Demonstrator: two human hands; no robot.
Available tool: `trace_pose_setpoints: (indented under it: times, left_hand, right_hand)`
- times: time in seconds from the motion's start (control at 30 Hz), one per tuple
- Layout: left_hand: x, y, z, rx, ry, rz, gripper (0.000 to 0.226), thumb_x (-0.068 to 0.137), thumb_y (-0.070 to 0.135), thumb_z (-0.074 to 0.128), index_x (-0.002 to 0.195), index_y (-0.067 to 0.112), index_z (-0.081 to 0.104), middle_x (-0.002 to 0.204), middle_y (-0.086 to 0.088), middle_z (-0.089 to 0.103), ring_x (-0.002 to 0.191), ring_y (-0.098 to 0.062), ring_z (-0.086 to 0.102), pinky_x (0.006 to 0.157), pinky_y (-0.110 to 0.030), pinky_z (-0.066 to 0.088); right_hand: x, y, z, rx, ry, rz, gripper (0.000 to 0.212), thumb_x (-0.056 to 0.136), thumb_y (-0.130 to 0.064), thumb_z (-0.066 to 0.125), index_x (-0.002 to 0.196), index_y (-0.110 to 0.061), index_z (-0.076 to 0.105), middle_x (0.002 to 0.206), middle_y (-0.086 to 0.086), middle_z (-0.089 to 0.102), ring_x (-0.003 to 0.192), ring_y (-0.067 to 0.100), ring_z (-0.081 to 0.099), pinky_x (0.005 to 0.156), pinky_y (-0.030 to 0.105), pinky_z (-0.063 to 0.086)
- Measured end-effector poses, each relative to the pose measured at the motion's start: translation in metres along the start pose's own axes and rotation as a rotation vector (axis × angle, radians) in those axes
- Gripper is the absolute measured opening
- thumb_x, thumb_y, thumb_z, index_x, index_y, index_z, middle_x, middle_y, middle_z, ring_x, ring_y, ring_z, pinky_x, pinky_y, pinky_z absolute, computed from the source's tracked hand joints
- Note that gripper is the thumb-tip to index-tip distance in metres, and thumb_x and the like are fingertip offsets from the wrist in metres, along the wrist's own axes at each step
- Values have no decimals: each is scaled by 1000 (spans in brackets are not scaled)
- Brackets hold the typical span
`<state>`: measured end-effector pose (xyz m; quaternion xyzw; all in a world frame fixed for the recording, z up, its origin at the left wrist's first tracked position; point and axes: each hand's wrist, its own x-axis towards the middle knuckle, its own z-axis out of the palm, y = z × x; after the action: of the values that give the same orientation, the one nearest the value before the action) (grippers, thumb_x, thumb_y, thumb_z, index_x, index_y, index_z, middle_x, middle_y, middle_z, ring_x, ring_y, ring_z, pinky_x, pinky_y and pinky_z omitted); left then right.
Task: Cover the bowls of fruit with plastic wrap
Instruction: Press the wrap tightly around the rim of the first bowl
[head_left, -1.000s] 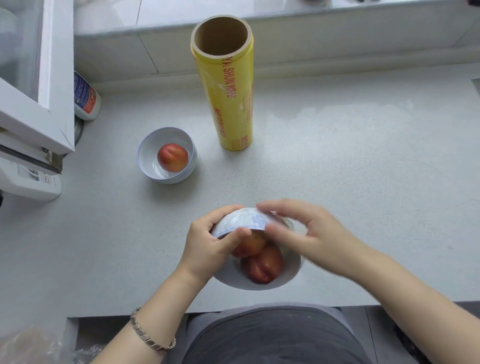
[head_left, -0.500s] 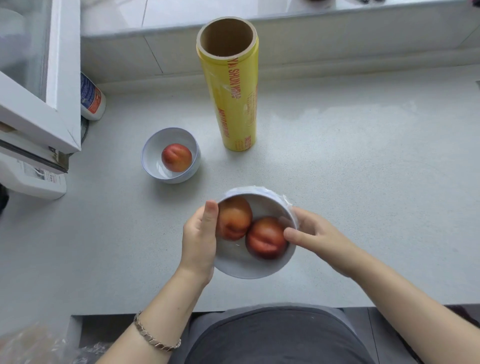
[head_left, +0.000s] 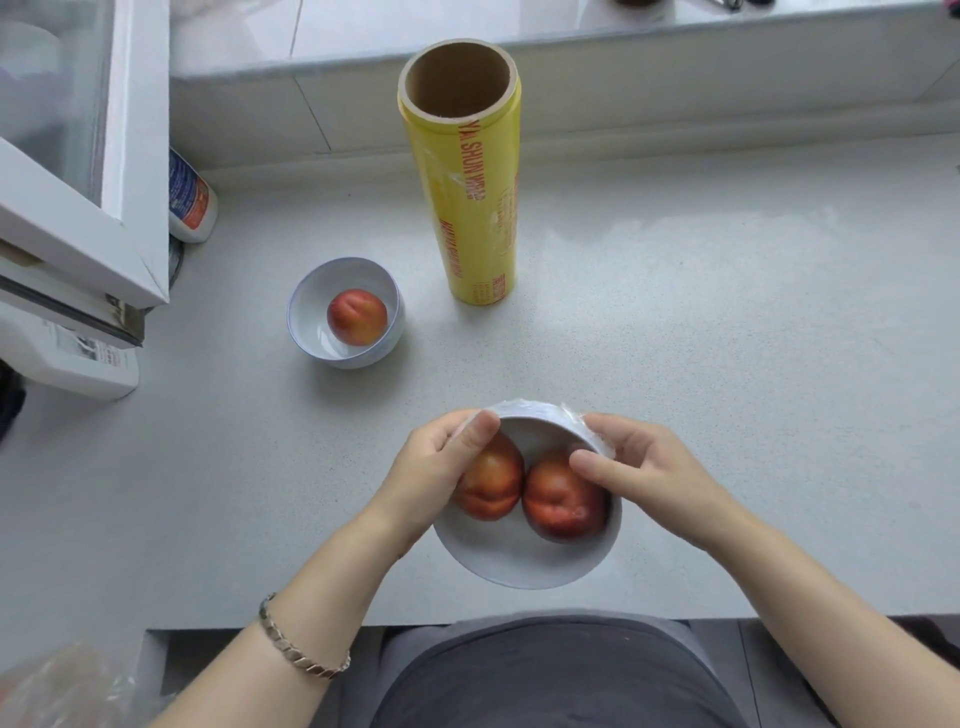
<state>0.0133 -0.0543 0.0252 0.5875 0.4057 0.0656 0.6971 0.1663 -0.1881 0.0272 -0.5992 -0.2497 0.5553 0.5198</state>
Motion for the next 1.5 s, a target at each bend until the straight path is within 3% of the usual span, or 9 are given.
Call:
trace_pose_setpoints:
  times: [0.13,0.27,0.4,0.6,0.83,1.07,1.2,1.33,1.5]
  left_hand:
    - [-5,-4,6,-32,68,113,48,62,62,60,87,23,72,89,6,73,87,-9,64,81,-22,49]
    - [-13,-7,9,54,186,200,30,57,55,63,78,34,69,79,19,70,77,2,62,71,-9,45]
    - [-16,-12,5,150,193,197,35,52,57,66,81,38,67,83,21,69,82,-2,62,74,-12,45]
    - [-20,-17,3,213,127,183,36,49,57,69,82,42,68,86,18,70,86,-1,63,78,-12,44]
    - [-22,-20,2,276,58,175,36,50,56,70,83,44,68,89,15,70,89,-6,63,81,-16,45]
    - [-21,-17,9,321,26,165,32,47,59,68,79,57,63,89,26,67,86,3,61,78,-9,43]
    - [-20,-14,10,329,-2,163,33,48,59,67,80,57,63,88,24,67,83,2,61,76,-10,45]
    - [-21,-14,6,320,-8,152,30,48,59,67,78,59,63,86,29,66,83,7,60,77,-8,42]
    - [-23,-17,2,310,-6,182,45,44,58,71,87,46,63,90,23,69,89,4,61,82,-12,43]
  right_hand:
    - [-1,-17,-1,-100,-27,13,28,71,-30,73,99,-30,66,98,-4,73,94,10,67,83,20,52]
    - [-1,-44,1,-351,98,30,18,72,-41,67,84,-27,68,89,-8,70,78,-1,65,71,9,47]
    - [10,-55,4,-657,-22,198,19,77,-42,66,76,-23,68,74,-5,65,67,6,56,70,24,45]
    - [17,-47,-1,-642,-223,317,19,84,-28,62,78,-12,69,70,-2,61,69,10,52,72,27,44]
    - [18,-29,3,-150,-103,414,19,92,-15,50,75,-10,57,61,-2,57,61,9,43,59,17,35]
    - [30,-40,-4,-317,-247,628,45,67,-54,66,78,-10,64,57,-6,53,58,7,44,62,18,40]
    - [32,-45,-4,-419,-311,629,38,60,-54,71,50,-18,64,59,-1,49,55,9,41,58,20,35]
    - [30,-29,6,-226,-146,416,35,81,-25,66,49,-17,55,48,-5,45,45,3,37,52,16,29]
    - [28,-7,24,-126,264,168,30,82,-20,65,53,-14,58,47,-1,48,37,1,38,47,12,31]
